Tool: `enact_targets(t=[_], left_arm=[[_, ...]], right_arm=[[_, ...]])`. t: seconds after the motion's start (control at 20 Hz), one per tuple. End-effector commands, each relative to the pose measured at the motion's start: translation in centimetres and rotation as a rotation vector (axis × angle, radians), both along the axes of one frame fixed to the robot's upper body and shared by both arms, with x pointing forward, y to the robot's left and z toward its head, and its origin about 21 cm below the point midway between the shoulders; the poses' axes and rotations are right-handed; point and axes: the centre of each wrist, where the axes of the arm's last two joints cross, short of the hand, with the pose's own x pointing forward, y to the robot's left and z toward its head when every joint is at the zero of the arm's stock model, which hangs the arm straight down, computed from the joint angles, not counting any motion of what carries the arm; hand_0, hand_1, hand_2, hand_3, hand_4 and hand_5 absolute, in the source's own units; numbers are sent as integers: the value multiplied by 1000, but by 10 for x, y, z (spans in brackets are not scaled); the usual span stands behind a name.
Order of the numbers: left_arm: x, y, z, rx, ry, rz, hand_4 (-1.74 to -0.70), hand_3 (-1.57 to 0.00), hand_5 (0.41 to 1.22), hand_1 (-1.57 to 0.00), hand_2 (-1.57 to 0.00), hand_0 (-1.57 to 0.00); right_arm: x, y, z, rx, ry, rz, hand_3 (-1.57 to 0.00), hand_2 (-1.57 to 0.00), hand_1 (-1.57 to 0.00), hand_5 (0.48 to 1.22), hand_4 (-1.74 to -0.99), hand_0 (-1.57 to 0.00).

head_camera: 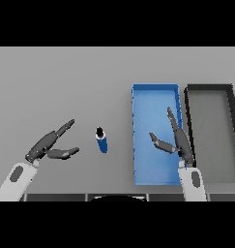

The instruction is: Pick up the blue pipe and place it into the blue bin.

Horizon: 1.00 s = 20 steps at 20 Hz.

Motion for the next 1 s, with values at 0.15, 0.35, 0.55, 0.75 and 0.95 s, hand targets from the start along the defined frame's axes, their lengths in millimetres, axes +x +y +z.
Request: enact_targets(t=[0.15,0.35,0.55,0.75,0.95], left_arm=[[-11,-29,-9,38,56,-96,-1075,1,472,1,1,1],[-12,-51,-21,20,54,-146,-1123,1,470,1,1,1],[1,-82,-32,-23,16,-152,-1145,1,486,1,1,1],[10,-97,-48,-55,46,-133,-1126,1,491,1,1,1],[15,-106,-64,-75,50,-112,-1120,1,494,1,1,1]], right_arm=[[-1,-3,-4,-9,19,-7,1,1,1,572,-1219,1],[-1,-2,-4,-13,25,4,1,1,1,570,-1210,1],[-1,0,-8,9,42,-6,1,1,1,556,-1209,1],[-1,1,-7,21,25,-6,1,1,1,551,-1207,1],[-1,-1,-6,21,22,-10,1,1,1,548,-1201,1]])
